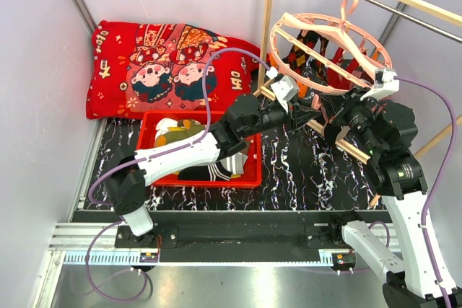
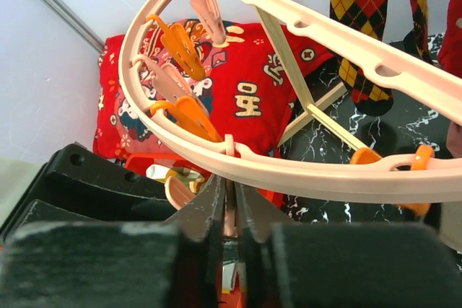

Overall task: Clip the socks to the hanger
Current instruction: Open the clamp at the hanger.

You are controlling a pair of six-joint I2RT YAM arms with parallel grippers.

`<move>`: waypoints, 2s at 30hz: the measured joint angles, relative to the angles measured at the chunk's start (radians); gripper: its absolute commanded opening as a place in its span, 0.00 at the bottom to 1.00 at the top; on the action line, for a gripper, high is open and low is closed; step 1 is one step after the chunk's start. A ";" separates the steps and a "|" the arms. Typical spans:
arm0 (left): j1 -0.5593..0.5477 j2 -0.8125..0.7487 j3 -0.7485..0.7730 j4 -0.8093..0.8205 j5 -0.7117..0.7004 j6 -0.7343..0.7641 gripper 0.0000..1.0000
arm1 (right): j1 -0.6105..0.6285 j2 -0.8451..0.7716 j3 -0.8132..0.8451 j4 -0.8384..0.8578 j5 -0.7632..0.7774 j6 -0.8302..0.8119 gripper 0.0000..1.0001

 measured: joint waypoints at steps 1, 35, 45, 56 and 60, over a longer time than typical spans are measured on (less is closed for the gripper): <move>-0.002 0.000 0.000 0.000 -0.004 0.003 0.00 | 0.000 -0.002 0.000 0.002 -0.001 0.002 0.25; -0.023 0.000 0.000 -0.038 -0.086 0.016 0.00 | -0.004 0.008 -0.024 0.010 -0.077 -0.094 0.69; -0.027 0.000 0.000 -0.039 -0.098 0.016 0.00 | -0.004 0.031 -0.010 0.012 -0.092 -0.095 0.53; -0.029 0.000 0.006 -0.058 -0.099 0.016 0.00 | -0.002 0.037 0.002 0.011 -0.098 -0.104 0.22; -0.029 0.000 0.006 -0.060 -0.099 0.010 0.07 | -0.002 0.036 0.002 0.009 -0.095 -0.105 0.11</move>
